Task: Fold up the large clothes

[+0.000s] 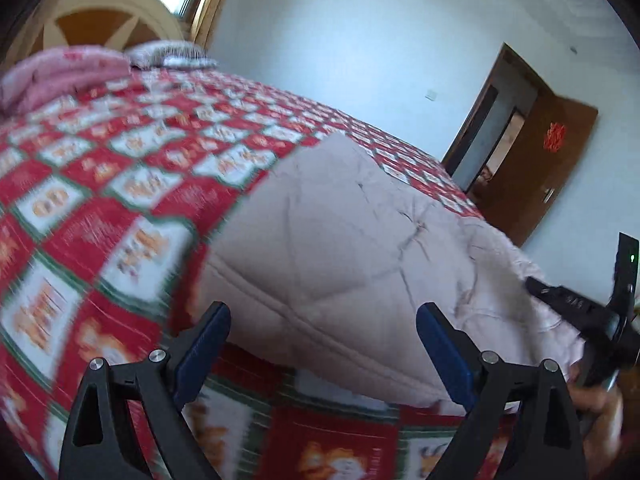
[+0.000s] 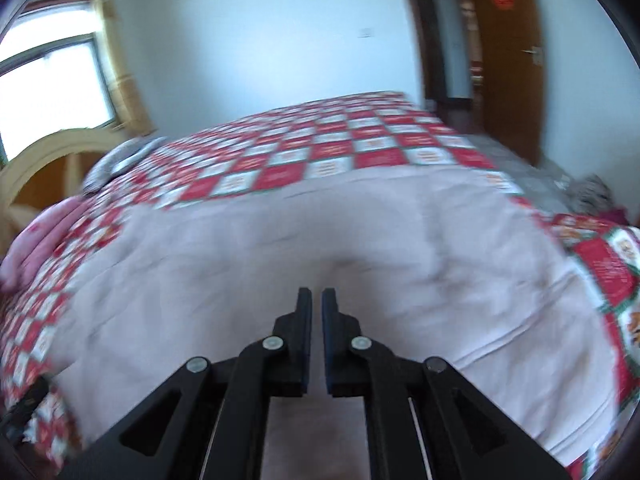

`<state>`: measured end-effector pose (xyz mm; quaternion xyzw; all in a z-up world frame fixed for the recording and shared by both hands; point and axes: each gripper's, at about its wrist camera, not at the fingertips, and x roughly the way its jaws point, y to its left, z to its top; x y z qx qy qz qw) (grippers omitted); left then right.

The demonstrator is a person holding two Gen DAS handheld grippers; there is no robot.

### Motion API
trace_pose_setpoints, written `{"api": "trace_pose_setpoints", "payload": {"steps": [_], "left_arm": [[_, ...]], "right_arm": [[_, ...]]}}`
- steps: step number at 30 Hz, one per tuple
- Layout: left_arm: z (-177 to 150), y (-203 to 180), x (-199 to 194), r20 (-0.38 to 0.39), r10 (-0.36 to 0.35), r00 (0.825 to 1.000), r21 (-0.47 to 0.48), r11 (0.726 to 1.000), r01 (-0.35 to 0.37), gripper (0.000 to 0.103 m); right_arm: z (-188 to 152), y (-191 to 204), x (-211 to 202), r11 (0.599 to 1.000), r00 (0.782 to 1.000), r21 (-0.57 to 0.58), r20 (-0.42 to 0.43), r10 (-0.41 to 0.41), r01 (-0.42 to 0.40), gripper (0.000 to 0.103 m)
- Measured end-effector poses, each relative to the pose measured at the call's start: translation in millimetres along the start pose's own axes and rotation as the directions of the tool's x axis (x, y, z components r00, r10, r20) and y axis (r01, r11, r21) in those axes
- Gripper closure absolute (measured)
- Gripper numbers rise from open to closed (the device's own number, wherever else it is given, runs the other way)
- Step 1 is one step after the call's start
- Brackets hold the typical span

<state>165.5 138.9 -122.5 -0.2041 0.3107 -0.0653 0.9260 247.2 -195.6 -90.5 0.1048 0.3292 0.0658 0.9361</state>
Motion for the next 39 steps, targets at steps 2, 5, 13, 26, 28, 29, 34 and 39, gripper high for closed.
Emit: {"api": "trace_pose_setpoints", "payload": {"steps": [2,5,13,26,28,29,34,39], "left_arm": [[1.6,0.1,5.7,0.009,0.001,1.0,-0.029,1.0,-0.001,0.009],[3.7,-0.3,9.2,0.008,0.01,1.0,-0.053,0.999,-0.009,0.009],[-20.9,1.0,7.9,0.027,0.058,0.998,-0.042,0.998,-0.056,0.009],[5.6,26.3,24.2,0.052,-0.007,0.999,-0.225,0.974,0.018,0.008],[15.9,25.6,30.4,0.08,-0.027,0.996,-0.272,0.961,0.048,0.008],[21.3,23.2,33.7,0.098,-0.044,0.994,-0.289,0.955,0.071,0.008],[28.8,4.6,52.4,0.089,-0.037,0.995,-0.216,0.975,0.056,0.009],[40.4,-19.3,48.1,0.106,-0.087,0.991,-0.092,0.991,0.097,0.067]], "right_arm": [[-4.3,23.2,12.6,0.998,0.999,-0.052,-0.015,0.029,-0.03,0.095],[-13.3,33.5,39.9,0.997,0.998,-0.05,-0.051,0.048,-0.05,0.095],[-35.7,32.6,66.3,0.996,0.994,-0.084,-0.109,0.022,-0.031,0.098],[-38.0,29.0,65.0,0.995,0.993,-0.083,-0.111,0.049,-0.058,0.098],[-37.4,27.1,65.8,0.995,0.991,-0.071,-0.116,0.064,-0.072,0.098],[-38.0,27.3,65.7,0.995,0.991,-0.065,-0.117,0.069,-0.077,0.098],[-38.5,27.6,66.4,0.995,0.99,-0.055,-0.12,0.077,-0.084,0.098],[-38.4,18.0,68.7,0.992,0.983,0.017,-0.13,0.129,-0.128,0.098]]}}
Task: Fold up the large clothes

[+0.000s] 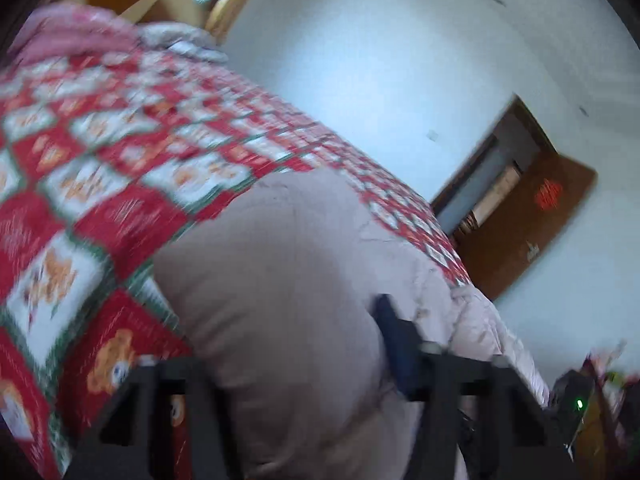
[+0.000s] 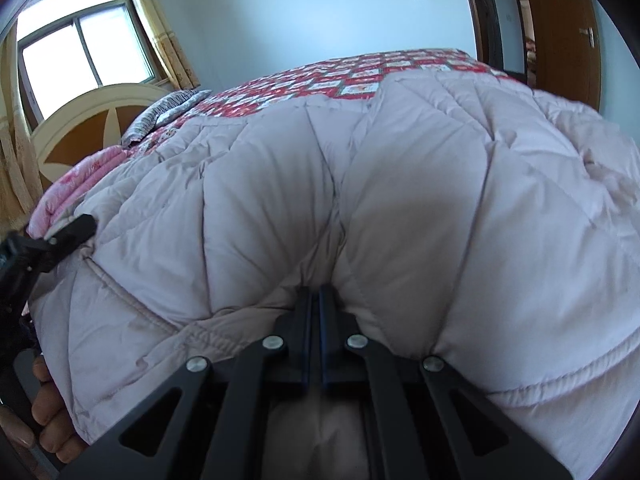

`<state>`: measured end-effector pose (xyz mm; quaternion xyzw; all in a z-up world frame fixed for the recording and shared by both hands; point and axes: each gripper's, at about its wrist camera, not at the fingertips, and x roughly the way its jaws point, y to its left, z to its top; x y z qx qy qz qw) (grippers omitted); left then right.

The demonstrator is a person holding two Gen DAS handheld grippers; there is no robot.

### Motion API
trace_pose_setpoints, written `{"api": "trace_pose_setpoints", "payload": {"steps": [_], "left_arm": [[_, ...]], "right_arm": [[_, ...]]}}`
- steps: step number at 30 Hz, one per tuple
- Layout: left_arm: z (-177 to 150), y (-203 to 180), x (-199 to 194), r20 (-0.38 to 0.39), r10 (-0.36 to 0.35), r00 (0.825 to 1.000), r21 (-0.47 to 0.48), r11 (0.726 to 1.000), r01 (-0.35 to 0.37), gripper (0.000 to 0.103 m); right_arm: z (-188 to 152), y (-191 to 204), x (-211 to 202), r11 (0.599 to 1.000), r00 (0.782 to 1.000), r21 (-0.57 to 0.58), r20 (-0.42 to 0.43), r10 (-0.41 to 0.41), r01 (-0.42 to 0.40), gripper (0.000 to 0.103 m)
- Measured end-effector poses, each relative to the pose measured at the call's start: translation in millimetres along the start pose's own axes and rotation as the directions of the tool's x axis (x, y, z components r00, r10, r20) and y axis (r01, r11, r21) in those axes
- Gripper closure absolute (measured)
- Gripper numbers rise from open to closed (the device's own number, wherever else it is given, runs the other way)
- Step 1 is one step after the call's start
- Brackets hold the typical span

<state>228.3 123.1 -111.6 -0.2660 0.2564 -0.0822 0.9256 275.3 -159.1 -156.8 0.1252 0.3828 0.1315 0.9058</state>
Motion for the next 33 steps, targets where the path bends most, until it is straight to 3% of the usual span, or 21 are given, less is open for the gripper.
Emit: {"api": "trace_pose_setpoints", "payload": {"steps": [4,7,10,11,13,16,19,22,23,26,29,31,33], "left_arm": [[10.0,-44.3,-11.8,0.039,-0.038,0.999,0.183,0.983,0.03,0.076],[9.1,-91.5,-22.1,0.064,-0.089,0.994,0.351,0.934,0.061,0.079],[-0.4,-140.7,-29.1,0.061,-0.133,0.989,0.524,0.848,0.082,0.079],[-5.5,-159.0,-31.3,0.054,-0.15,0.987,0.579,0.811,0.091,0.079],[-13.3,-179.8,-35.9,0.046,-0.18,0.983,0.639,0.761,0.109,0.079],[-28.6,-209.0,-38.0,0.014,-0.24,0.971,0.716,0.681,0.158,0.079],[-52.3,-237.1,-35.3,-0.024,-0.272,0.962,0.782,0.595,0.188,0.079],[-84.2,-265.1,-30.7,-0.087,-0.303,0.949,0.839,0.492,0.234,0.079],[-99.7,-276.4,-26.7,-0.124,-0.31,0.943,0.86,0.441,0.258,0.079],[-142.5,-299.4,-10.0,-0.225,-0.295,0.929,0.895,0.313,0.317,0.08],[-182.0,-308.0,7.6,-0.304,-0.269,0.914,0.908,0.209,0.363,0.08],[-197.3,-310.8,15.6,-0.349,-0.252,0.903,0.897,0.189,0.4,0.08],[-204.3,-308.0,27.1,-0.386,-0.244,0.89,0.877,0.204,0.436,0.08]], "right_arm": [[-0.6,-10.4,0.4,0.995,0.998,0.078,-0.009,0.061,-0.06,0.098],[1.2,-19.6,-0.5,0.982,0.993,0.154,-0.031,0.117,-0.111,0.099],[8.0,-26.7,-10.2,0.969,0.985,0.197,-0.056,0.163,-0.15,0.099],[10.1,-32.1,-19.2,0.961,0.984,0.222,-0.04,0.176,-0.163,0.099],[14.5,-48.6,-53.9,0.951,0.985,0.256,0.056,0.163,-0.172,0.099],[19.0,-77.3,-108.6,0.964,0.988,0.247,0.142,0.064,-0.098,0.099],[14.7,-113.9,-150.0,0.963,0.985,0.268,0.162,-0.051,0.006,0.097],[6.6,-146.7,-169.3,0.951,0.982,0.306,0.155,-0.105,0.054,0.09],[2.6,-158.4,-171.3,0.945,0.983,0.32,0.141,-0.116,0.065,0.09],[-10.1,-181.5,-169.3,0.927,0.99,0.372,0.103,-0.095,0.05,0.09],[-15.8,-190.7,-170.8,0.921,0.993,0.389,0.103,-0.064,0.019,0.093],[-14.3,-194.2,-176.6,0.918,0.993,0.397,0.108,-0.054,0.007,0.093],[-13.4,-198.4,-183.8,0.92,0.992,0.393,0.111,-0.054,0.006,0.093]]}}
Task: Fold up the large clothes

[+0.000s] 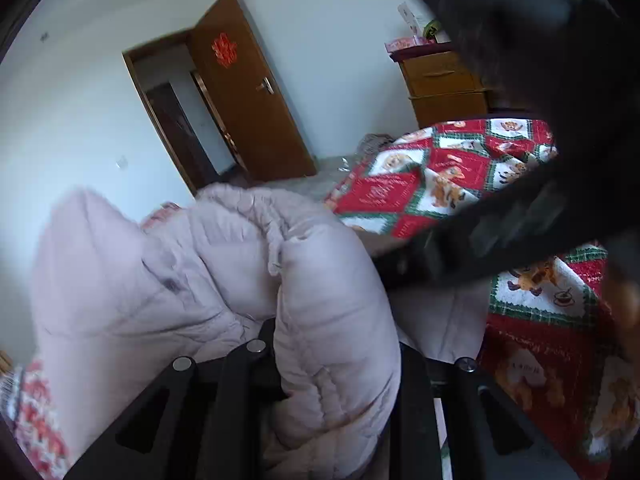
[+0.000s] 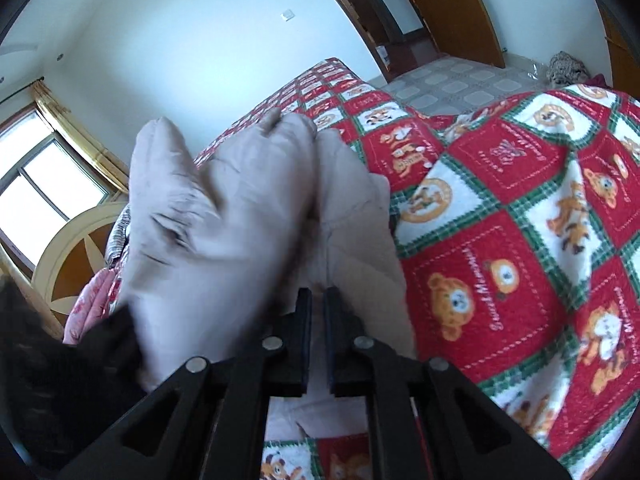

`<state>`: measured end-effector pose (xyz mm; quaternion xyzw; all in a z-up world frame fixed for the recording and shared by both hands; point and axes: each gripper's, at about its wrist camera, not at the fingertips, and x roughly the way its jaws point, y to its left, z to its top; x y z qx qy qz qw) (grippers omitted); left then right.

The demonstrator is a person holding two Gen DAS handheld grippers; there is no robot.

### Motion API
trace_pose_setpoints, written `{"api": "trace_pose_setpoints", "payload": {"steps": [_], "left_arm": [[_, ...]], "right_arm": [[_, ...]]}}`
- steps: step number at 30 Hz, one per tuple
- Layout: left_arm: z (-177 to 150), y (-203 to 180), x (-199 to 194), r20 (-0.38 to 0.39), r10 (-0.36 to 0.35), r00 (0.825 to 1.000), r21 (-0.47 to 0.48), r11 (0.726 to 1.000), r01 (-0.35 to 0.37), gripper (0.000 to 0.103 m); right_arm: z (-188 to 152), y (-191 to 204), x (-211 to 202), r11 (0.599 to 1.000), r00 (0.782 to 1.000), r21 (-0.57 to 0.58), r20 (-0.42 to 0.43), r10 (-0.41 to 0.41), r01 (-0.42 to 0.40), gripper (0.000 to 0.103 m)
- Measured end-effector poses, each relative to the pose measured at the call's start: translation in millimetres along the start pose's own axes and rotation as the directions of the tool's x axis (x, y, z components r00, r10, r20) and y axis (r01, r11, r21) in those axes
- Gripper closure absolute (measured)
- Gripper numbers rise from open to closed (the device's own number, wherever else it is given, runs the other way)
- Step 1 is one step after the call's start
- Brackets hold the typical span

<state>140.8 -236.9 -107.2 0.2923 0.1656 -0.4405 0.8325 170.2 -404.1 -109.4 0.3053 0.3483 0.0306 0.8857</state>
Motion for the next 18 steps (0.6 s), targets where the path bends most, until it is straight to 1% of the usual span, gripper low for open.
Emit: {"api": "trace_pose_setpoints", "payload": {"steps": [3,5,6,8,9,11,12,14,18], "left_arm": [[-4.9,0.4,8.2,-0.008,-0.024,1.0,-0.019,1.0,0.024,0.08],[-6.4,3.2,11.2,-0.011,-0.048,0.999,-0.048,0.998,0.048,0.08],[-7.0,4.9,12.5,-0.011,-0.059,0.998,-0.064,0.996,0.058,0.08],[-8.4,5.5,12.9,-0.01,-0.066,0.998,-0.071,0.995,0.065,0.08],[-7.9,4.5,16.2,-0.009,-0.067,0.998,-0.069,0.995,0.067,0.08],[-5.9,7.0,20.0,-0.008,-0.068,0.998,-0.066,0.996,0.067,0.08],[-6.9,7.6,20.6,-0.011,-0.068,0.998,-0.068,0.995,0.067,0.08],[-8.1,9.8,23.0,-0.016,-0.073,0.997,-0.082,0.994,0.072,0.08],[-7.5,13.6,24.4,-0.03,-0.077,0.997,-0.097,0.993,0.074,0.08]], "right_arm": [[10.8,1.5,-13.5,0.996,0.998,-0.063,0.043,-0.054,0.056,0.092],[24.7,10.9,-12.9,0.992,0.996,-0.111,0.069,-0.052,0.059,0.088],[34.0,15.9,-8.8,0.989,0.997,-0.142,0.067,-0.029,0.038,0.088],[47.0,22.0,3.8,0.982,0.999,-0.189,0.043,0.017,-0.009,0.088],[52.6,24.1,14.3,0.978,1.0,-0.208,0.023,0.017,-0.011,0.088],[58.0,19.7,39.0,0.975,0.999,-0.221,-0.032,-0.028,0.021,0.088],[59.0,15.5,51.1,0.973,0.998,-0.229,-0.059,-0.028,0.013,0.088],[55.0,12.0,62.8,0.969,0.995,-0.247,-0.087,-0.048,0.026,0.09],[49.7,-1.3,81.9,0.975,0.986,-0.215,-0.149,-0.08,0.046,0.094]]}}
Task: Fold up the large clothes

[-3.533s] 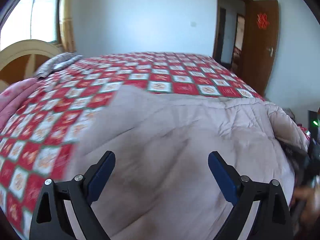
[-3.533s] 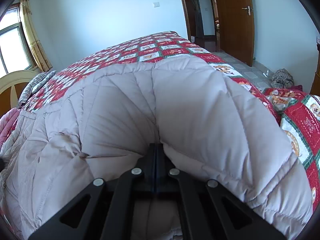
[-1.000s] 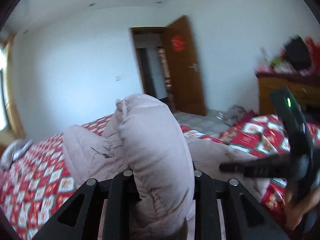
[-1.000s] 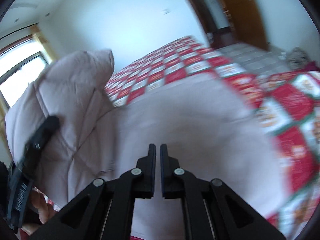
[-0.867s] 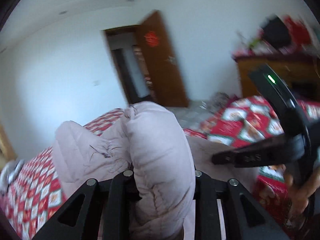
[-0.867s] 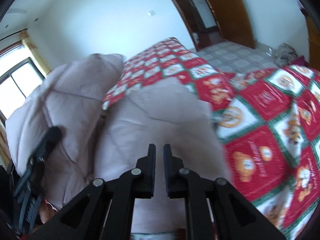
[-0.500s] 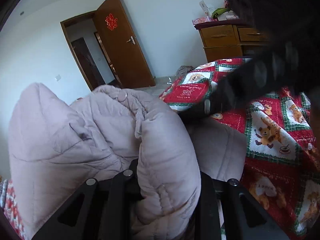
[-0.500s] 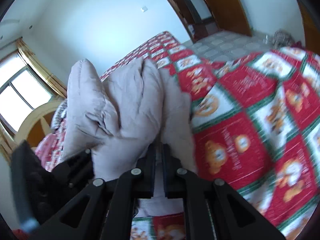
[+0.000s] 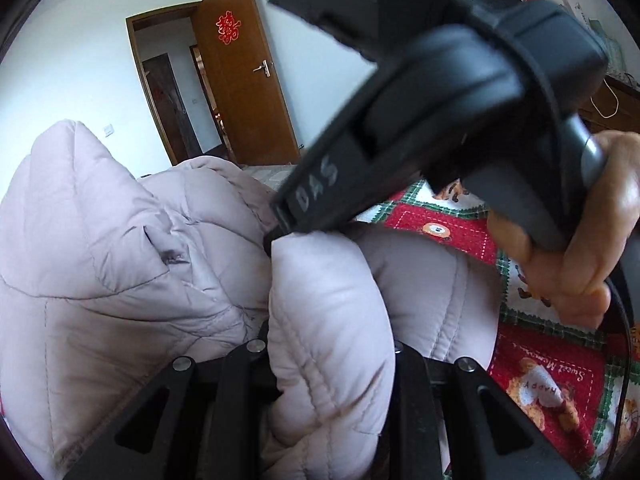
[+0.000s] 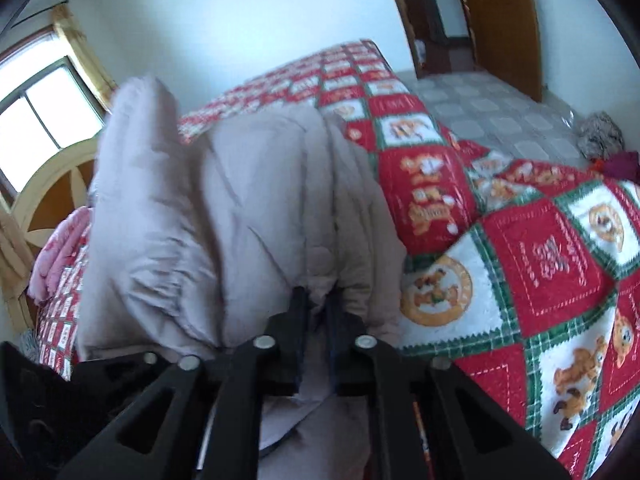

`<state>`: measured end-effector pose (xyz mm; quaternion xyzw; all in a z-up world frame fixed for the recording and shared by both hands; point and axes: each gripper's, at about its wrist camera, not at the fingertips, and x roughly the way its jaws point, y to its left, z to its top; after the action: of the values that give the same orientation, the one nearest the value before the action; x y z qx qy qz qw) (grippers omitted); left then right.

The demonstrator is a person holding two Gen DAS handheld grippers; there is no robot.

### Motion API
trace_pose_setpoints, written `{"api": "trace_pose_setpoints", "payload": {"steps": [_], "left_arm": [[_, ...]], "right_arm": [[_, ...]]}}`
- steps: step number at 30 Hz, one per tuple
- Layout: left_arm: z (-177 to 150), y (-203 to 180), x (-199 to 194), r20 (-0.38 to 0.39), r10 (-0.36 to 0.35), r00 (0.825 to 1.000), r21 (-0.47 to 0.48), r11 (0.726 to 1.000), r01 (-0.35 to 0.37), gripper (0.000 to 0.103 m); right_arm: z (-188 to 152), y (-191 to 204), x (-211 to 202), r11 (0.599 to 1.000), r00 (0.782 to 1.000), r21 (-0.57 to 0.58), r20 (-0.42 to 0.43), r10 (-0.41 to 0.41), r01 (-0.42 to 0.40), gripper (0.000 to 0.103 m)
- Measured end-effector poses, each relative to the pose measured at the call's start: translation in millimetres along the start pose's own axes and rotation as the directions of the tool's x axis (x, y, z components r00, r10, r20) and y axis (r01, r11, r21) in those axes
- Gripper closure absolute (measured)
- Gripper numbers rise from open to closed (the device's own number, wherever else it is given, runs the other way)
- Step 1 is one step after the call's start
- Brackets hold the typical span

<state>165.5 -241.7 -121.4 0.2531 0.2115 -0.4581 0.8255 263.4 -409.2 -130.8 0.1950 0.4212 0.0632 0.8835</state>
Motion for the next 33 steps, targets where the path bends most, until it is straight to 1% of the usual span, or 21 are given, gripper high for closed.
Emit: {"api": "trace_pose_setpoints", "payload": {"steps": [3,6,9,11,12,14,16,18,19,21,22,23,24,25,26,28,29,31,32,33], "left_arm": [[2.3,-2.4,1.6,-0.029,0.046,0.999,-0.003,0.999,-0.047,0.079],[8.5,-10.0,2.6,-0.085,0.098,0.992,0.013,0.995,-0.097,0.078],[11.5,-12.9,-8.3,-0.116,0.116,0.987,0.018,0.993,-0.114,0.074],[12.4,-17.5,-16.5,-0.126,0.125,0.984,0.028,0.992,-0.122,0.073],[12.8,-20.5,-20.8,-0.13,0.137,0.982,0.042,0.99,-0.133,0.071],[12.8,-24.4,-32.6,-0.121,0.16,0.98,0.057,0.986,-0.154,0.068],[13.7,-25.1,-44.1,-0.111,0.161,0.981,0.05,0.986,-0.157,0.066],[13.2,-21.4,-57.7,-0.102,0.159,0.982,0.022,0.987,-0.157,0.063],[12.7,-15.4,-66.5,-0.094,0.14,0.986,-0.01,0.99,-0.141,0.063],[5.3,8.0,-84.2,-0.05,0.082,0.995,-0.108,0.99,-0.087,0.063],[-0.5,21.0,-94.3,-0.026,0.064,0.998,-0.168,0.983,-0.068,0.062],[-3.5,35.1,-105.1,-0.006,0.065,0.998,-0.225,0.972,-0.065,0.055],[-8.7,56.2,-118.1,0.022,0.096,0.995,-0.295,0.952,-0.085,0.044],[-12.9,72.7,-126.5,0.036,0.143,0.989,-0.339,0.933,-0.123,0.039],[-17.7,90.4,-132.5,0.038,0.216,0.976,-0.378,0.907,-0.186,0.032],[-27.7,128.2,-137.6,0.0,0.352,0.936,-0.446,0.838,-0.315,0.032],[-33.4,149.6,-134.7,-0.025,0.411,0.911,-0.477,0.796,-0.372,0.032],[-44.0,175.3,-124.6,-0.065,0.478,0.876,-0.496,0.746,-0.444,0.032],[-49.2,190.1,-112.1,-0.106,0.492,0.864,-0.509,0.72,-0.473,0.032],[-54.5,199.2,-103.4,-0.138,0.486,0.863,-0.524,0.703,-0.48,0.032]], "right_arm": [[-7.1,-3.8,9.7,1.0,0.999,-0.011,-0.04,0.006,-0.007,0.095],[-10.8,-4.1,16.5,1.0,0.998,-0.007,-0.06,0.01,-0.01,0.096],[-15.8,1.4,15.1,0.999,0.998,-0.024,-0.057,-0.022,0.021,0.096],[-16.6,2.7,16.0,0.999,0.998,-0.033,-0.048,-0.036,0.034,0.096],[-15.6,2.8,15.9,0.999,0.998,-0.034,-0.049,-0.039,0.037,0.096],[-13.2,2.4,17.3,0.999,0.997,-0.031,-0.059,-0.047,0.045,0.096],[-11.5,2.8,18.1,0.998,0.997,-0.029,-0.063,-0.054,0.052,0.096],[-11.1,1.9,19.0,0.998,0.997,-0.021,-0.058,-0.054,0.053,0.096],[-10.4,1.0,19.3,0.999,0.997,-0.016,-0.054,-0.049,0.048,0.096],[-12.2,-0.6,16.9,0.999,0.998,-0.004,-0.045,-0.042,0.042,0.096],[-13.5,0.8,14.8,0.999,0.998,-0.003,-0.04,-0.045,0.045,0.096],[-14.0,1.6,14.4,0.999,0.998,-0.007,-0.035,-0.049,0.049,0.096],[-14.4,2.9,14.1,0.999,0.998,-0.012,-0.031,-0.054,0.053,0.096],[-14.1,3.6,13.9,0.998,0.998,-0.01,-0.029,-0.055,0.055,0.096],[-13.5,3.1,13.9,0.999,0.998,-0.005,-0.028,-0.054,0.054,0.096],[-13.6,2.9,13.0,0.999,0.998,0.002,-0.023,-0.051,0.051,0.096],[-14.2,2.2,11.7,0.999,0.999,0.009,-0.015,-0.047,0.047,0.096],[-17.3,0.7,5.9,0.999,0.999,0.029,0.011,-0.037,0.037,0.096],[-17.6,0.7,2.7,0.999,0.999,0.031,0.022,-0.036,0.035,0.095],[-17.4,2.3,-2.3,0.999,0.999,0.028,0.033,-0.036,0.035,0.092]]}}
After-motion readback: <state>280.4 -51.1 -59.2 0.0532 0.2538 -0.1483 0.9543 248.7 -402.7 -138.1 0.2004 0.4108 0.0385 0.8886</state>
